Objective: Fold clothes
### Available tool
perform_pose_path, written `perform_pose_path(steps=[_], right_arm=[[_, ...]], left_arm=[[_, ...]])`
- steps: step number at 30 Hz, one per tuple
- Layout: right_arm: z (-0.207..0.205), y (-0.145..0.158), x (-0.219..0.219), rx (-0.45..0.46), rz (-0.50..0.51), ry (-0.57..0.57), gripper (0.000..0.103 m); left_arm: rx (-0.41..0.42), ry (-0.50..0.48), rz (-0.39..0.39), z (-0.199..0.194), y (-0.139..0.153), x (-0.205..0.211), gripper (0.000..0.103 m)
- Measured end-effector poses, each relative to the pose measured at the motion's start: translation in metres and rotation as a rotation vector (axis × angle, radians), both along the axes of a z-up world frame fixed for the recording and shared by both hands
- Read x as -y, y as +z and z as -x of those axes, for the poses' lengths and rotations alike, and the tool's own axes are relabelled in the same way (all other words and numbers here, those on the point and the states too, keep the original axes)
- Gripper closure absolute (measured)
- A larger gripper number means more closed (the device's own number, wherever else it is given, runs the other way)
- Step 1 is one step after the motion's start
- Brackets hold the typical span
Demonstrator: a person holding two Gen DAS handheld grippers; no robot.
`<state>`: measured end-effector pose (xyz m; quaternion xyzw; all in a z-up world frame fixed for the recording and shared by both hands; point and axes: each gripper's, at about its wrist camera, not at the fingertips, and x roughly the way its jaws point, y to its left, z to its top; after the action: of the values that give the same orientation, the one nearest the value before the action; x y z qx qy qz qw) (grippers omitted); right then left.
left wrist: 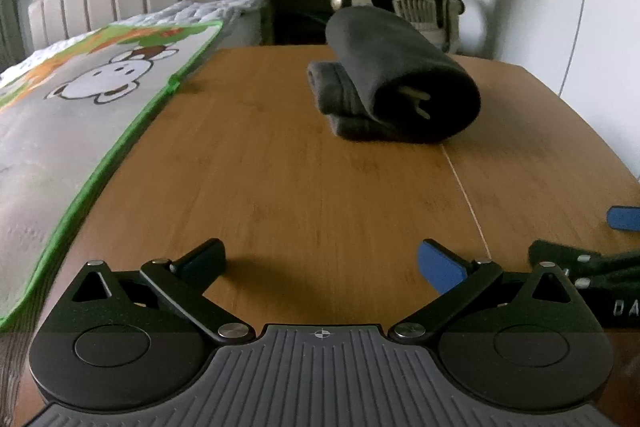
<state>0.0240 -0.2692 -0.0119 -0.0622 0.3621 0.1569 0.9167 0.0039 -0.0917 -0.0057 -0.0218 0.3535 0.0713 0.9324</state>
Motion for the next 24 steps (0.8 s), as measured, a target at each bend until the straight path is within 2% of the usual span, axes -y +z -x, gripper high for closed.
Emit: perform_pose_path(steps=[5, 9, 24], right_arm=[[-0.0008, 0.0001, -0.0002, 0.001, -0.006, -0.003, 0.0], [-0.0025, 0.0008, 0.0053, 0.002, -0.012, -0.064, 0.0], [-0.0039, -0.0026, 0.0069, 0.006, -0.011, -0.064, 0.0]], left_arm=[[0.002, -0.001, 0.002, 0.0014, -0.0004, -0.0006, 0.0], [0.004, -0.001, 0.003, 0.0008, -0.0006, -0.0012, 0.0], [0.004, -0.002, 0.003, -0.0012, -0.0008, -0.0015, 0.0]])
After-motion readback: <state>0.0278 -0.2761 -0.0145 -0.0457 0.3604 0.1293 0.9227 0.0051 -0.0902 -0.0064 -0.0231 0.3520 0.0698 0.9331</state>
